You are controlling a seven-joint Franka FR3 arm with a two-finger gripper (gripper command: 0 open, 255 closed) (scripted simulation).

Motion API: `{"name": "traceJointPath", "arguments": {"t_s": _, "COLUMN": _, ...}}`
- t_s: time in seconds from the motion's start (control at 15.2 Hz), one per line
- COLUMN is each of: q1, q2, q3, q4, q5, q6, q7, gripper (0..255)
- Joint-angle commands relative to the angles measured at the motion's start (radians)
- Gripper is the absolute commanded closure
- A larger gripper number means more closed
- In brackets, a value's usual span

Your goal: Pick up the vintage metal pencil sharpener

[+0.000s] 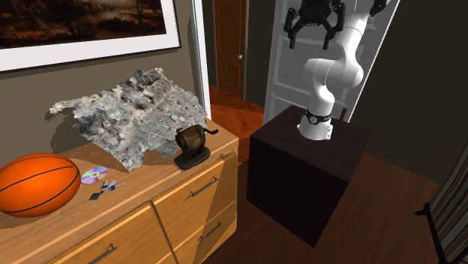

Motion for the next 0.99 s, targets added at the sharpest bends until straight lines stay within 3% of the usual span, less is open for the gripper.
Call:
{"name": "traceJointPath", "arguments": {"t_s": 0.0, "q1": 0.0, "q2": 0.0, "q3": 0.0, "q4": 0.0, "q5": 0.0, "q6": 0.0, "q7": 0.0, "gripper": 0}}
{"name": "traceJointPath", "arguments": {"t_s": 0.92, "q1": -0.095, "q2": 0.249, "q3": -0.19, "q4": -0.101, "q5": -0.061, "q6": 0.269, "q7": -0.122, "gripper": 0}}
